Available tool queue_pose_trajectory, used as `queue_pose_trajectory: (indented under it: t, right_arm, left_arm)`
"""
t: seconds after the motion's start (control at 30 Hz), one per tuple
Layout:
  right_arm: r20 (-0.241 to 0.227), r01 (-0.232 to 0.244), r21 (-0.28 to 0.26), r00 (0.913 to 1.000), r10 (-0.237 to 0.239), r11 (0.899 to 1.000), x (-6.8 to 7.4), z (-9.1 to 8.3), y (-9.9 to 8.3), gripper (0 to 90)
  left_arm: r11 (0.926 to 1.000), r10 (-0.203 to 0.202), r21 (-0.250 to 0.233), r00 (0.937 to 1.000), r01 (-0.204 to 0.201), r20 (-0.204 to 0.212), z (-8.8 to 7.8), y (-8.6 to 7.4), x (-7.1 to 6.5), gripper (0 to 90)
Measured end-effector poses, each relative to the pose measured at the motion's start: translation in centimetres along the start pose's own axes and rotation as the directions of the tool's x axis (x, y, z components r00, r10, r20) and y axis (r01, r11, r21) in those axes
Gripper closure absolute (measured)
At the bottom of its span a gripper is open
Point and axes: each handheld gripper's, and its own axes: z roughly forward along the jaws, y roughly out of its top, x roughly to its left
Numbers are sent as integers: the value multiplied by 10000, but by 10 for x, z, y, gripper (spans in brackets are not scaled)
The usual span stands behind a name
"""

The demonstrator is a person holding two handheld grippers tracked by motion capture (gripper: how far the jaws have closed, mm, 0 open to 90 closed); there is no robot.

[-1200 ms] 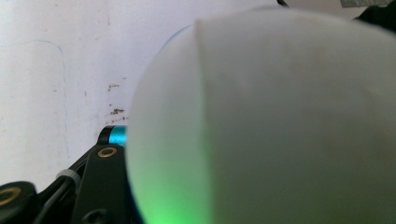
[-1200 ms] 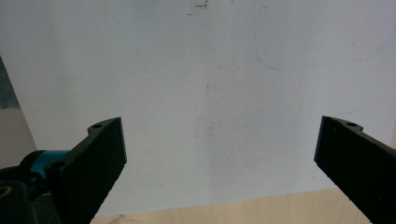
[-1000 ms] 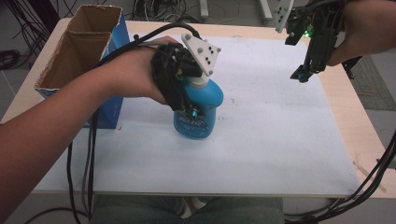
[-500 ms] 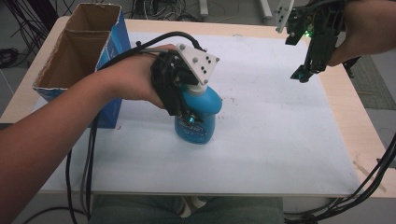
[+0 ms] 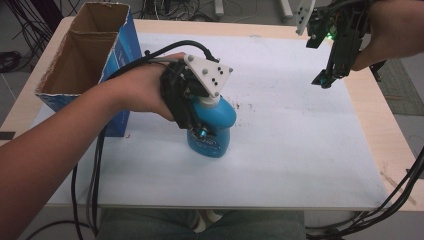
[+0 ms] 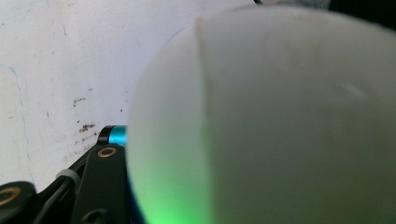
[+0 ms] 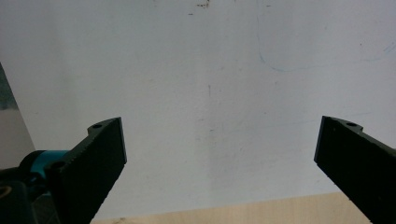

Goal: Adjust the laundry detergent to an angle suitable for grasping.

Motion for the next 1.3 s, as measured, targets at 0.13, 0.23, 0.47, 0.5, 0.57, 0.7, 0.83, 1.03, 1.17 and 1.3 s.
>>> queue_pose_trajectory:
  t: [0.13,0.23,0.47,0.5,0.57,0.7,0.83,1.03,1.17,1.3]
  right_arm:
    - [12,-14,-34,10000,14,10000,0,0,-1,13]
    - [-1,-60,3,10000,60,10000,1,1,-1,12]
    - [3,-2,-17,10000,2,10000,1,1,-1,13]
    - [9,-12,-42,10000,12,10000,1,1,-1,12]
    - [-3,-39,-24,10000,39,10000,1,1,-1,12]
    - [-10,-54,-25,10000,54,10000,1,1,-1,13]
    - [-15,-25,-24,10000,25,10000,0,1,0,13]
    - [-40,20,-51,10000,-20,10000,0,2,1,13]
    - [-39,27,-55,10000,-27,10000,0,2,1,13]
    - [-45,40,-64,10000,-40,10000,0,2,2,13]
  left_arm:
    - [9999,-5,123,10000,6,-13,1,2,-1,433]
    - [9998,-26,199,10000,26,-41,1,2,-2,430]
    - [9994,-124,319,9999,125,-24,1,2,-2,411]
    - [9993,-136,333,9999,138,-61,1,2,-2,395]
    - [9987,-96,508,9999,101,-96,-1,1,-2,383]
    - [9987,-259,441,9995,267,-181,-3,0,-1,364]
    - [9987,-304,409,9993,313,-204,-5,-1,-1,350]
    - [9975,-442,540,9990,447,-98,-8,1,-4,320]
    - [9948,-593,819,9981,603,-148,-13,3,-6,285]
    - [9911,-690,1126,9973,715,-255,-20,5,-6,259]
